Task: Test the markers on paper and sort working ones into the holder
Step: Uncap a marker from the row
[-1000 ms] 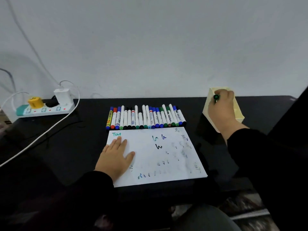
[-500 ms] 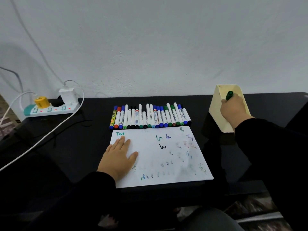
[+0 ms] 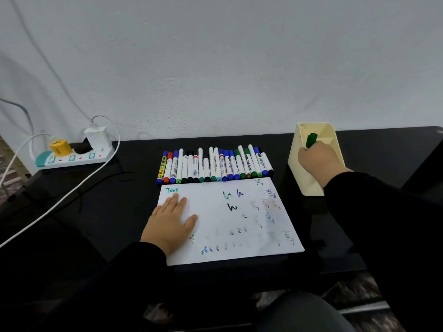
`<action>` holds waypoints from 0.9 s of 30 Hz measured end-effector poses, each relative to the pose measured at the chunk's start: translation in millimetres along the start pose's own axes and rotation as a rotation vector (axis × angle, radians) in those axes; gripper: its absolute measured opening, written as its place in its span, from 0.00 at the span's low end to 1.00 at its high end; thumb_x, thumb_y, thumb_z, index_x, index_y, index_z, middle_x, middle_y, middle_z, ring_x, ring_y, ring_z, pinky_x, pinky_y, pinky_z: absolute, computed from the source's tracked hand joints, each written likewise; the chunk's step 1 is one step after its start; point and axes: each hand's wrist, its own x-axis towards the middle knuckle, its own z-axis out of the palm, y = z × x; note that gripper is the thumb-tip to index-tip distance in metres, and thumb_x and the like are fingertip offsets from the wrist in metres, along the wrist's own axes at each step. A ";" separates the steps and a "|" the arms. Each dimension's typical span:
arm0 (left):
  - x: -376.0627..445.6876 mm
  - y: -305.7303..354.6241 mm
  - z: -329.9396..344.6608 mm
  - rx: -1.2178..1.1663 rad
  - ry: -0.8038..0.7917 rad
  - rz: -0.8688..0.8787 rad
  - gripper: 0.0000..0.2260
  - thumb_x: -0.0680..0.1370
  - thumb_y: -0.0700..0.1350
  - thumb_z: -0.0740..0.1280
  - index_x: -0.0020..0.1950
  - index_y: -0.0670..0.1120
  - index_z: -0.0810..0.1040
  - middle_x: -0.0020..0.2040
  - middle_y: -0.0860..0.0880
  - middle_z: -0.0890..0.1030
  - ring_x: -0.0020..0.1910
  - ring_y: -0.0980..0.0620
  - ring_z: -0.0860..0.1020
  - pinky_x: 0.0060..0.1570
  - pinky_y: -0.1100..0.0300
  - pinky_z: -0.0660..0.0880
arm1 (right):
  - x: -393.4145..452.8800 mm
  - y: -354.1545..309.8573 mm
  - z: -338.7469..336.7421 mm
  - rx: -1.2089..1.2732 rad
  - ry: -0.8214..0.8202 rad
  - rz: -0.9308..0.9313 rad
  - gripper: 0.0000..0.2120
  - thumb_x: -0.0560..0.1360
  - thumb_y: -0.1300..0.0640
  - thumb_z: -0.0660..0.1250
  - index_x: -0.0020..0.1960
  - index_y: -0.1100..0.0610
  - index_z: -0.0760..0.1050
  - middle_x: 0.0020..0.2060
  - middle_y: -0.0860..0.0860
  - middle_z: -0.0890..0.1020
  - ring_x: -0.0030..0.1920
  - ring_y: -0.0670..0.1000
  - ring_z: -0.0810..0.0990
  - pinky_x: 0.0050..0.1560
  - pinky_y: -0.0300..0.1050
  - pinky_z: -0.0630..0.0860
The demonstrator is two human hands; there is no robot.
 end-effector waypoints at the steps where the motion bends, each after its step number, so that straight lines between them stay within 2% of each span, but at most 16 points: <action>1: -0.4 -0.1 0.2 0.003 0.001 0.001 0.28 0.80 0.59 0.47 0.77 0.50 0.46 0.78 0.50 0.44 0.76 0.54 0.44 0.74 0.56 0.43 | -3.8 0.7 1.9 -0.002 0.003 -0.002 0.17 0.79 0.55 0.55 0.56 0.68 0.72 0.51 0.63 0.78 0.51 0.63 0.77 0.47 0.47 0.70; 4: -1.1 0.5 0.0 0.015 0.002 0.001 0.28 0.80 0.59 0.47 0.77 0.50 0.46 0.78 0.50 0.44 0.76 0.53 0.44 0.74 0.55 0.43 | -14.2 2.6 5.9 0.001 0.011 -0.008 0.16 0.78 0.54 0.56 0.50 0.67 0.74 0.44 0.61 0.77 0.45 0.61 0.76 0.45 0.47 0.70; 7: -2.1 1.4 -1.8 0.021 0.009 0.004 0.28 0.80 0.59 0.47 0.77 0.49 0.46 0.78 0.50 0.45 0.76 0.53 0.45 0.74 0.55 0.44 | -21.9 2.3 5.7 0.025 0.001 0.010 0.12 0.77 0.55 0.57 0.45 0.64 0.72 0.41 0.59 0.76 0.44 0.60 0.75 0.44 0.46 0.69; 11: -4.4 1.3 -3.1 0.022 0.007 0.010 0.28 0.80 0.59 0.46 0.77 0.49 0.47 0.78 0.49 0.46 0.76 0.52 0.46 0.74 0.55 0.44 | -29.6 0.0 3.4 0.040 -0.012 0.019 0.10 0.76 0.56 0.59 0.49 0.63 0.70 0.42 0.58 0.74 0.45 0.59 0.74 0.44 0.46 0.69; 17: -4.9 0.9 -3.3 0.016 -0.001 0.011 0.28 0.81 0.59 0.46 0.77 0.48 0.47 0.78 0.49 0.45 0.76 0.53 0.45 0.74 0.55 0.43 | -32.6 1.6 4.4 0.163 0.050 0.010 0.16 0.74 0.57 0.61 0.59 0.65 0.68 0.45 0.58 0.76 0.44 0.58 0.75 0.41 0.47 0.70; 21: -5.8 2.5 -4.4 0.007 -0.015 0.003 0.28 0.81 0.59 0.46 0.77 0.48 0.47 0.78 0.49 0.45 0.76 0.53 0.45 0.74 0.56 0.43 | -41.9 -2.4 -0.1 0.221 0.123 0.012 0.20 0.74 0.56 0.63 0.61 0.65 0.65 0.56 0.61 0.75 0.54 0.61 0.76 0.51 0.54 0.76; 23: -6.1 3.3 -5.2 0.000 -0.021 -0.003 0.28 0.81 0.59 0.46 0.78 0.48 0.47 0.78 0.49 0.44 0.76 0.53 0.45 0.74 0.56 0.43 | -47.9 -5.5 -2.6 0.227 0.149 0.001 0.22 0.74 0.55 0.64 0.63 0.65 0.64 0.60 0.61 0.71 0.57 0.62 0.74 0.57 0.58 0.74; 27: -6.1 2.7 -6.1 0.005 -0.040 -0.004 0.28 0.81 0.59 0.46 0.77 0.49 0.46 0.78 0.49 0.44 0.76 0.52 0.45 0.74 0.56 0.44 | -59.8 -13.3 -6.4 0.215 0.182 0.007 0.22 0.76 0.56 0.63 0.65 0.65 0.63 0.63 0.61 0.69 0.59 0.61 0.72 0.58 0.53 0.71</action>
